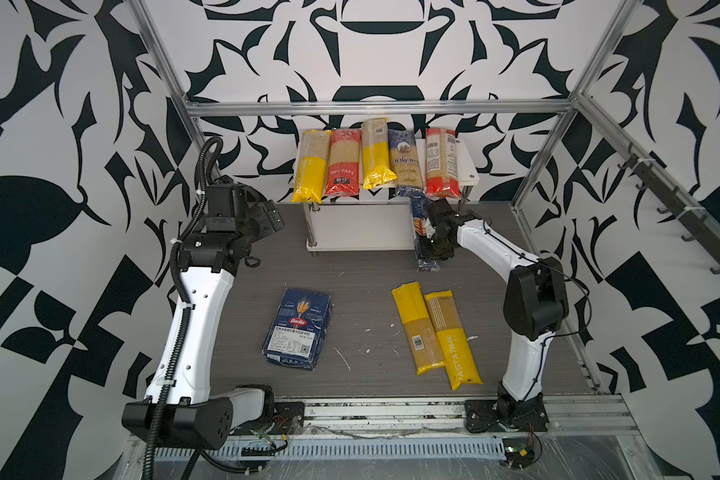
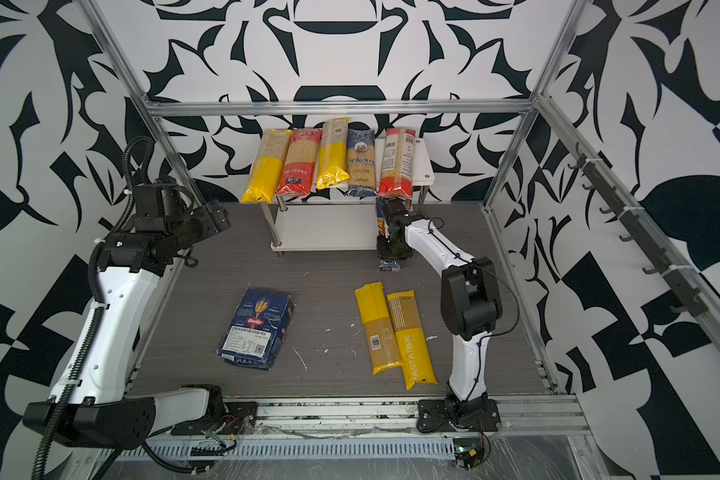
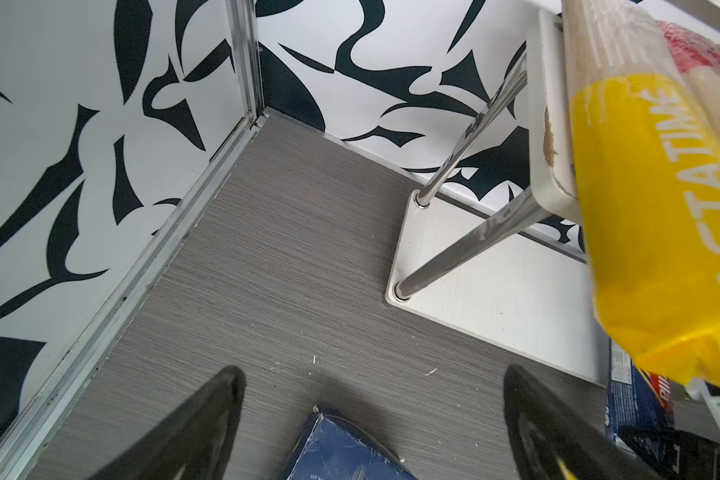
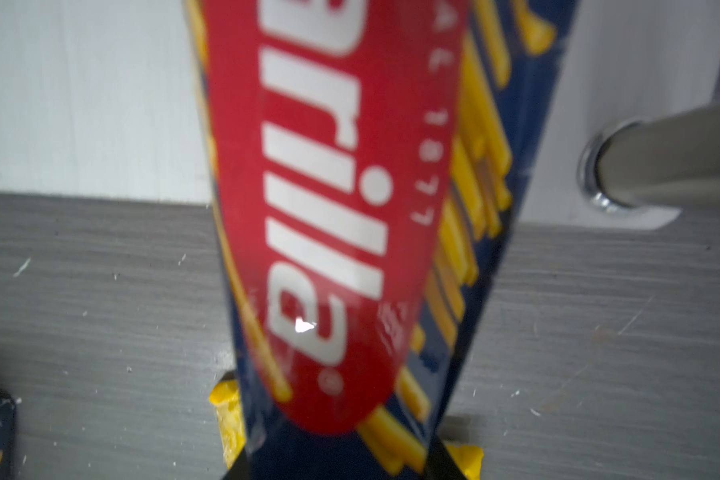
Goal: Arrange pasta packages on shelves
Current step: Place the pasta bag on the shelf.
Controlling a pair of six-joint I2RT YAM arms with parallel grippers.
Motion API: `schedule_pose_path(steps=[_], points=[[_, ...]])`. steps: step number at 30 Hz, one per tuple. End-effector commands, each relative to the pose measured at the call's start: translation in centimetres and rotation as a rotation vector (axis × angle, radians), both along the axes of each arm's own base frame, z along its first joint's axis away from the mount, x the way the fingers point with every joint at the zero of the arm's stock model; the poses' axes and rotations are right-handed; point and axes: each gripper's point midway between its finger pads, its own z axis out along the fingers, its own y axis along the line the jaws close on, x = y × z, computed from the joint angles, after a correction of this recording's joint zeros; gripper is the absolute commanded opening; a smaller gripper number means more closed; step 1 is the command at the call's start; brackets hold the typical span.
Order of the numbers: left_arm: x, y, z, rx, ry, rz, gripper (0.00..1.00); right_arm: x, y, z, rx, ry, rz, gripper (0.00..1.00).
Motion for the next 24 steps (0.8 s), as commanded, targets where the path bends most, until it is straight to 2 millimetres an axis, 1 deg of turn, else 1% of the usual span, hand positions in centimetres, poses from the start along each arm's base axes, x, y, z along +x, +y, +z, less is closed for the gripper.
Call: schedule_pose_path(steps=[1,2,5,10,11,13,15,17,21,24], points=[[0.3,0.0,0.3,0.003,0.001,-0.016,0.99,4.4,0.6,7.0,0.051,-0.241,0.005,0.18],[0.7,0.0,-0.4,0.002,0.019,-0.014,0.99,4.7,0.6,6.9,0.047,-0.237,0.005,0.17],[1.0,0.2,-0.8,-0.002,0.031,-0.012,1.00,5.5,0.3,6.9,0.035,-0.235,0.003,0.18],[1.5,0.4,-0.3,-0.018,0.016,-0.010,1.00,6.8,0.0,7.2,0.037,-0.242,-0.010,0.20],[1.5,0.4,-0.2,-0.020,0.013,-0.011,0.99,7.1,-0.1,7.3,0.030,-0.242,-0.012,0.22],[1.6,0.4,-0.2,-0.026,0.012,-0.012,0.99,7.5,-0.4,7.2,0.013,-0.238,-0.022,0.31],[1.6,0.4,-0.5,-0.029,0.018,-0.012,0.99,7.7,-0.5,7.1,0.005,-0.229,-0.026,0.46],[1.4,0.4,-0.6,-0.034,0.022,-0.012,1.00,7.5,-0.6,7.0,0.003,-0.220,-0.030,0.57],[1.2,0.6,-0.8,-0.035,0.029,-0.006,0.99,6.8,-1.0,6.8,-0.004,-0.209,-0.043,0.67],[1.0,0.7,-1.0,-0.038,0.035,-0.007,1.00,6.2,-1.2,6.6,-0.007,-0.200,-0.049,0.69]])
